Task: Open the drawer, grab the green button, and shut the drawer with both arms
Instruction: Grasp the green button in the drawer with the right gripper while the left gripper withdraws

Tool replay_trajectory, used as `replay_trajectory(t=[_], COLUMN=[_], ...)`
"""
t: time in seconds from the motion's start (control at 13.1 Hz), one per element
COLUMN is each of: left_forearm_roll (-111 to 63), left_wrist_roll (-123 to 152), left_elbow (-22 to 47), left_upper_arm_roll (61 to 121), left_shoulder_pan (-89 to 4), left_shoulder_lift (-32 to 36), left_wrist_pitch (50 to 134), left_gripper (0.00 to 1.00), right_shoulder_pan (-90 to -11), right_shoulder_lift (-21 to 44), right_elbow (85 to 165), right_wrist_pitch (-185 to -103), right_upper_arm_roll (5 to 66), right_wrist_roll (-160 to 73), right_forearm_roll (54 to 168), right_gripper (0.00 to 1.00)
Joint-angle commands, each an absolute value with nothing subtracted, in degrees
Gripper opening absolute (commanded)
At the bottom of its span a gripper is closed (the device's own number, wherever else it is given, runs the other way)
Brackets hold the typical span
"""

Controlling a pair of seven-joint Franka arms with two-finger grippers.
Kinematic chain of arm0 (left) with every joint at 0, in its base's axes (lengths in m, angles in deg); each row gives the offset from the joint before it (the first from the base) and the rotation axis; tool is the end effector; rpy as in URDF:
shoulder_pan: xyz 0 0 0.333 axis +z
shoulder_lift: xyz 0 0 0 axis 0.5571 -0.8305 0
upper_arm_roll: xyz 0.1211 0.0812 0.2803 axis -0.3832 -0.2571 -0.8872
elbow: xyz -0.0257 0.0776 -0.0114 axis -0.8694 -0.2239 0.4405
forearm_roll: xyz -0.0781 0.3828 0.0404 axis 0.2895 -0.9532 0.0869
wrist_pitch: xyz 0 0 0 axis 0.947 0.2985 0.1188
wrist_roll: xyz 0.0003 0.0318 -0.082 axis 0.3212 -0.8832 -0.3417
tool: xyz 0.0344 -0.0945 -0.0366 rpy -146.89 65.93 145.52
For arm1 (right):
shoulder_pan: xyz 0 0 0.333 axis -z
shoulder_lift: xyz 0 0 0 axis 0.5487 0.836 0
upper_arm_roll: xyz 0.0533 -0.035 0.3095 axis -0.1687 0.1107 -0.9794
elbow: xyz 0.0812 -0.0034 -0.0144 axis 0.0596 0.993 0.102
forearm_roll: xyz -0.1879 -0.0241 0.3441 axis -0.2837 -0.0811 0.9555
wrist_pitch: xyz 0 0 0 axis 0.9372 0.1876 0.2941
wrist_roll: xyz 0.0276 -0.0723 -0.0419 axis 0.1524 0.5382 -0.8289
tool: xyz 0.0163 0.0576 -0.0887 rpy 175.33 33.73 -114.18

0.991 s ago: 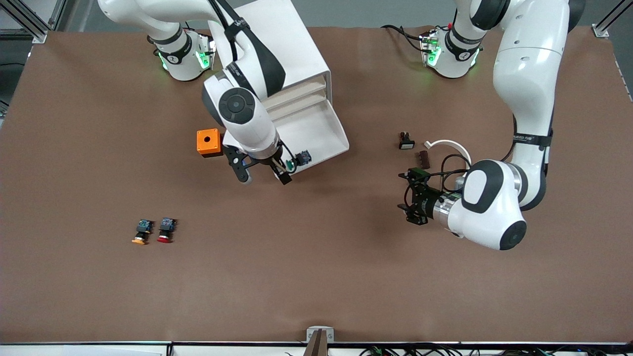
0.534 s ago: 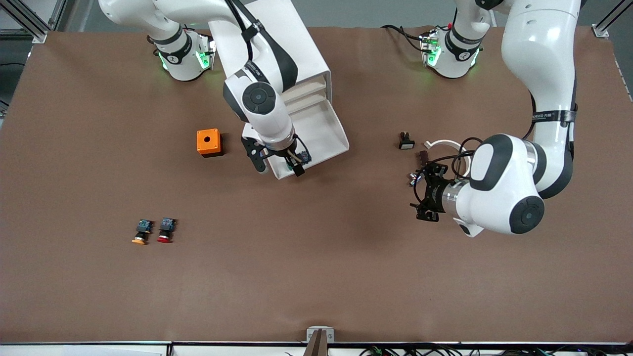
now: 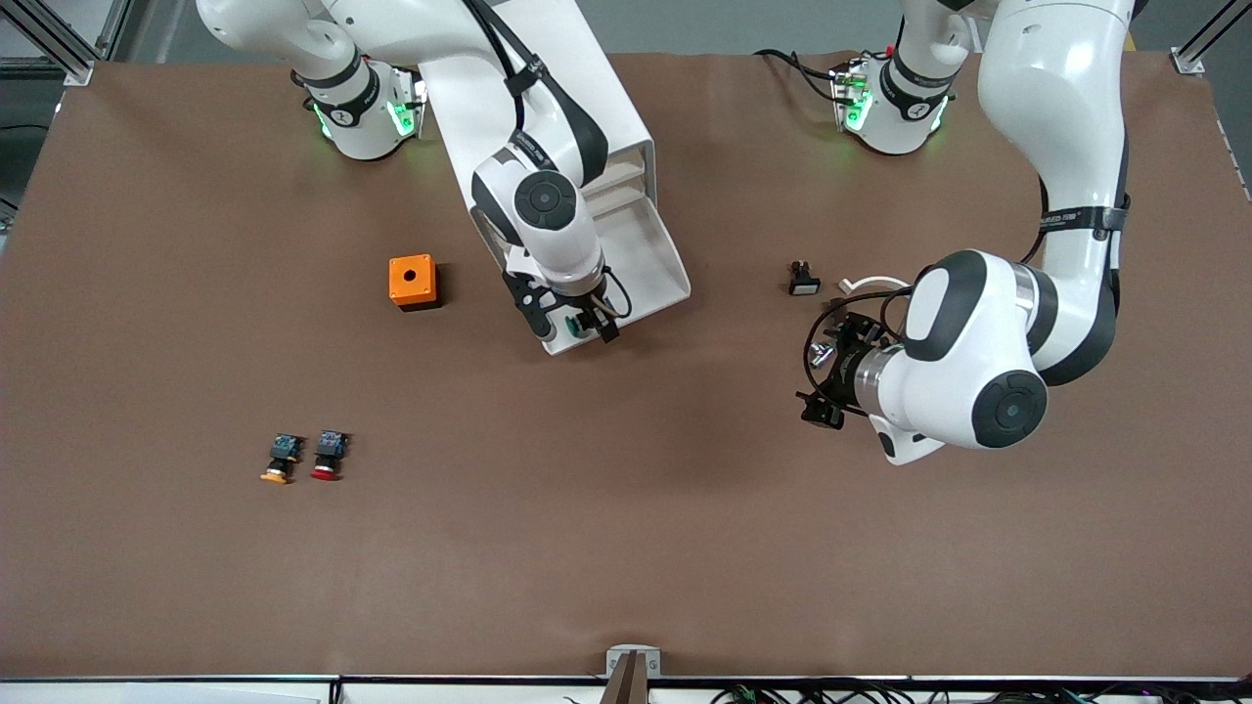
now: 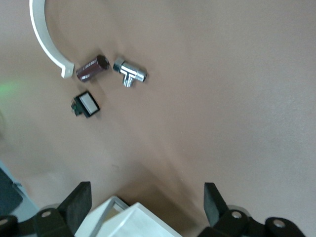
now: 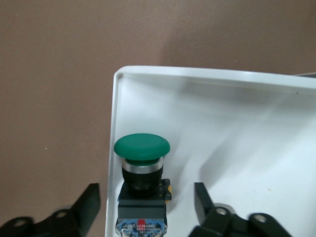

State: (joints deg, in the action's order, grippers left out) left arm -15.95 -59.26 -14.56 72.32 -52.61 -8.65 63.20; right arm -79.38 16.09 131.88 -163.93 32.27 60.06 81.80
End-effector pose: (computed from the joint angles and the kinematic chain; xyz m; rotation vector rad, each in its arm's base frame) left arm 0.6451 -0.2501 0.3712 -2.5354 -1.5937 0.6830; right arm 0.4623 0.4537 0.2669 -2.6724 1.5310 0.0979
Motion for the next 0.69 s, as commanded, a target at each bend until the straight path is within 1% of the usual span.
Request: replay_trajectory(t=[0.0, 0.08, 0.23, 0.38, 0.46, 0.61], left_forearm_roll=[-19.6, -19.9, -19.8, -19.9, -19.9, -20.0], left_wrist_roll=[-53.8, -51.1, -46.2, -43.6, -43.4, -43.3], left_elbow=[-13.5, -13.5, -13.4, -13.3, -13.3, -13.3], left_upper_arm_roll=[72.5, 72.6, 72.7, 72.7, 72.7, 72.6], left_shoulder_pan=[-55.0, -55.2, -55.5, -56.8, -57.7, -59.4], left_shoulder_lift=[-7.6, -7.8, -8.0, -8.8, -9.0, -10.2], left_wrist_pitch=[63.5, 63.8, 65.1, 66.7, 67.7, 70.5], left_gripper=[1.0, 1.0, 1.0, 1.0, 1.0, 1.0], right_shoulder_pan=[-79.2, -79.2, -79.2, -79.5, -79.6, -79.9], right_shoulder_lift=[14.9, 14.7, 14.4, 14.2, 14.1, 14.2], right_elbow=[131.8, 131.7, 131.6, 131.6, 131.7, 131.6], right_wrist_pitch=[-161.9, -161.6, -161.6, -161.6, -161.5, -161.5], right_upper_arm_roll=[32.7, 32.7, 32.7, 32.7, 32.7, 32.8], right_wrist_roll=[58.5, 58.4, 58.4, 58.4, 58.4, 58.0], right_forearm_roll=[82.1, 82.1, 82.1, 82.1, 82.1, 81.8], right_gripper=[0.63, 0.58, 0.55, 0.46, 0.36, 0.09])
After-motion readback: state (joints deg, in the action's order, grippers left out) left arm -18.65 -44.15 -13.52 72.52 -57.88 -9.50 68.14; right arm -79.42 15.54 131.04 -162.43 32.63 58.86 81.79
